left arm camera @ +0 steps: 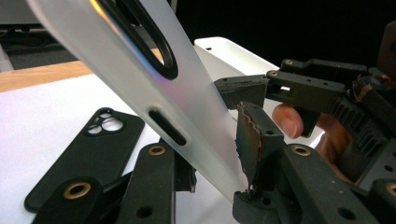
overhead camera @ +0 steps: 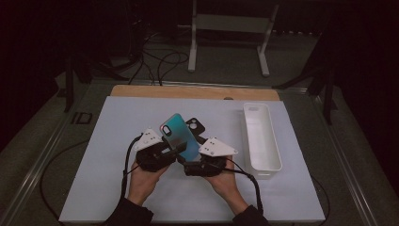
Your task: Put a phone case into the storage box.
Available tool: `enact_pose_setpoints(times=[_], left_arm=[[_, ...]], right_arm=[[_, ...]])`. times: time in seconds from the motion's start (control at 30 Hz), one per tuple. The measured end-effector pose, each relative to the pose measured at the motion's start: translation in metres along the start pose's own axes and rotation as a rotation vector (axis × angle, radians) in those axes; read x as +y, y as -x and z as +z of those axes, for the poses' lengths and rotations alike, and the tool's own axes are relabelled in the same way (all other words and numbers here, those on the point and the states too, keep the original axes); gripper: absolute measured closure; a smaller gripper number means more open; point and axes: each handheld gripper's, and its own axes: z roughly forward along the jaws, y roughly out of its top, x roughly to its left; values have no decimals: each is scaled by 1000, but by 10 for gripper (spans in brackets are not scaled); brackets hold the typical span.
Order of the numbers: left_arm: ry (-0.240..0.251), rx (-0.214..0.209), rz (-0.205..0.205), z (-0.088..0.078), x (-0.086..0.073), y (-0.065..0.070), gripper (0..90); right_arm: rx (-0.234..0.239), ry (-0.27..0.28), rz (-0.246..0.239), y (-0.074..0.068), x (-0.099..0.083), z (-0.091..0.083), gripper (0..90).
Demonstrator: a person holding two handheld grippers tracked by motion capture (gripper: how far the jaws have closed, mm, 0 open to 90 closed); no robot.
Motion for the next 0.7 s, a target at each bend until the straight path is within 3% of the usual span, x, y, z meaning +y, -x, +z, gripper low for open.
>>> enact_pose_setpoints(times=[0.1,0.13,0.3,0.7], left_arm=[[11,-11,-5,0,1,0,758],[13,-17,-4,0,1,0,783],[8,-20,12,0,1,1,805],[-9,-6,40,3,1,5,811]], right_arm=[[-10,2,0,-2,0,0,171],[-33,6,-9,-5,-2,2,171],[-36,-2,9,-6,-3,4,170],[42,-54,-10,-4,-3,2,100]])
